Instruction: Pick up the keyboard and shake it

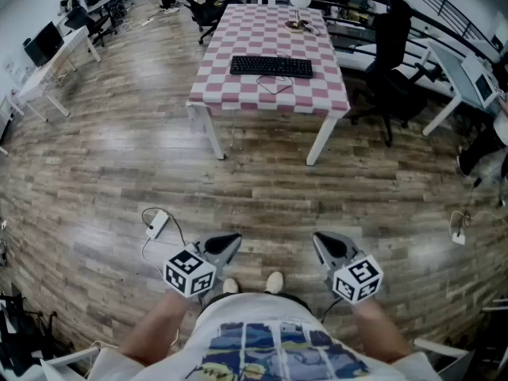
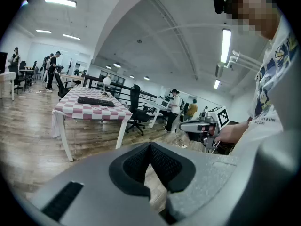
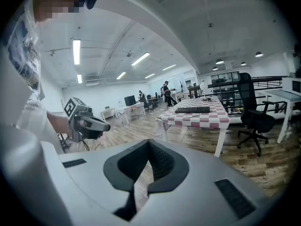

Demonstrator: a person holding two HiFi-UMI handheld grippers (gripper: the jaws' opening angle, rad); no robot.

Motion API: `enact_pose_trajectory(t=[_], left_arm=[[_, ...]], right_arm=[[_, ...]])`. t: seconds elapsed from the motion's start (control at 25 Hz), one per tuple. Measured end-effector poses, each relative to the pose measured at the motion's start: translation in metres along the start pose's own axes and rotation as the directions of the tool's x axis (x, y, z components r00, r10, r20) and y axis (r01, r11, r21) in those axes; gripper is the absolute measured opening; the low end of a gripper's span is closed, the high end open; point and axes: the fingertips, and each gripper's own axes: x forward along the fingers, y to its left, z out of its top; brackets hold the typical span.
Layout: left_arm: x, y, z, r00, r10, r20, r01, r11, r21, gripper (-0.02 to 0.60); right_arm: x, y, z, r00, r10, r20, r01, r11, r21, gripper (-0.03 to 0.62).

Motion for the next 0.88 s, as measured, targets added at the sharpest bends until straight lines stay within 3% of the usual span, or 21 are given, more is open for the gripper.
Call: enact_pose_trajectory(t=[0.24, 0.48, 0.88], left_arm=[[0.048, -0.012, 0.018, 1.000, 0.006, 0.027, -0.007, 1.000, 0.020, 0.002], [0.074, 0.000, 0.029, 1.000, -0.006, 0.022, 0.006, 1.000, -0.008, 0.002], [0.127, 0.124, 0.089, 0.999, -0.044, 0.031, 0.045, 0.999, -0.008, 0.002]], right_arm=[[0.001, -0.041, 0.004, 1.000, 0.023, -0.002, -0.023, 1.000, -0.016, -0.002], [0.020, -0.070, 0.009, 0.999, 0.034, -0.013, -0.034, 0.999, 0.001, -0.002], [0.127, -0.144, 0.057, 0.999, -0.018, -0.035, 0.021, 0.997, 0.075, -0.002]])
